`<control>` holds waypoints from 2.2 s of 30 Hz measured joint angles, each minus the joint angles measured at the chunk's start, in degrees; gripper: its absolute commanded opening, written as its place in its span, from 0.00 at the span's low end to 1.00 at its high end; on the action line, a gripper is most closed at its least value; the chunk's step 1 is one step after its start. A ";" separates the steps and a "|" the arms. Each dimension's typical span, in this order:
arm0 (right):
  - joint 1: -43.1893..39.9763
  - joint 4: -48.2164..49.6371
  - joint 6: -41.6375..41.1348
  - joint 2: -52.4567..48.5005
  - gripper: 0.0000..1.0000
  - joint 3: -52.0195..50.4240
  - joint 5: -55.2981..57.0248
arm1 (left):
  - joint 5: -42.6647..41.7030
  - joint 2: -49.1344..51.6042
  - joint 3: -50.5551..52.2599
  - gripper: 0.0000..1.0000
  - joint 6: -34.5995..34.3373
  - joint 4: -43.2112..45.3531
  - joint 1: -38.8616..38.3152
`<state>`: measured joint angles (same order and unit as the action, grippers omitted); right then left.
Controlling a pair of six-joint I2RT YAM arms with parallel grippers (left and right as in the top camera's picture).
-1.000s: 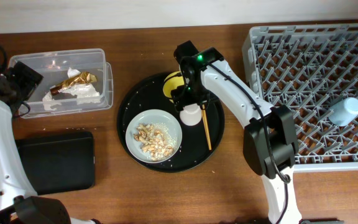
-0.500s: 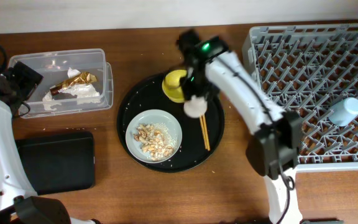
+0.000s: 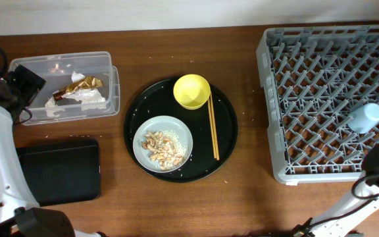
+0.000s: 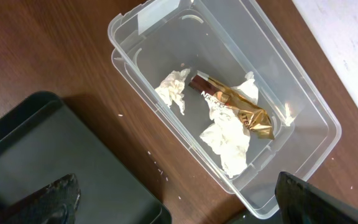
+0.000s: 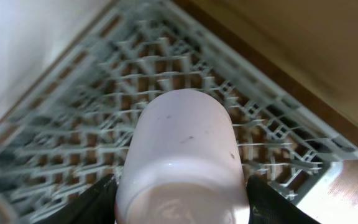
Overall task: Sort waste into correct bins and load items into the dishwasher rack
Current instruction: 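Place the white cup upside down in the rack, then grasp the yellow bowl rim with the right gripper, then carry the yellow bowl to the rack and set it upside down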
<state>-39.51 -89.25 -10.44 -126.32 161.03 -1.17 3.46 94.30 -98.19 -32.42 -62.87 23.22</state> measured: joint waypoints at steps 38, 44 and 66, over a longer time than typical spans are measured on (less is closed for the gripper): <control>73.00 10.54 -1.64 -29.33 0.54 -0.81 -0.09 | 0.00 0.00 0.00 0.99 0.02 -0.04 0.00; 73.00 12.11 -3.80 -30.40 0.15 -5.38 0.39 | 0.02 0.00 0.00 0.99 0.00 -0.02 0.00; 26.80 -7.72 6.23 3.48 0.04 -6.84 -38.82 | 0.02 0.00 0.00 0.99 0.02 0.00 0.00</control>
<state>-12.71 -96.97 -4.21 -122.85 154.19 -39.99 3.49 94.30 -98.19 -32.40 -62.87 23.22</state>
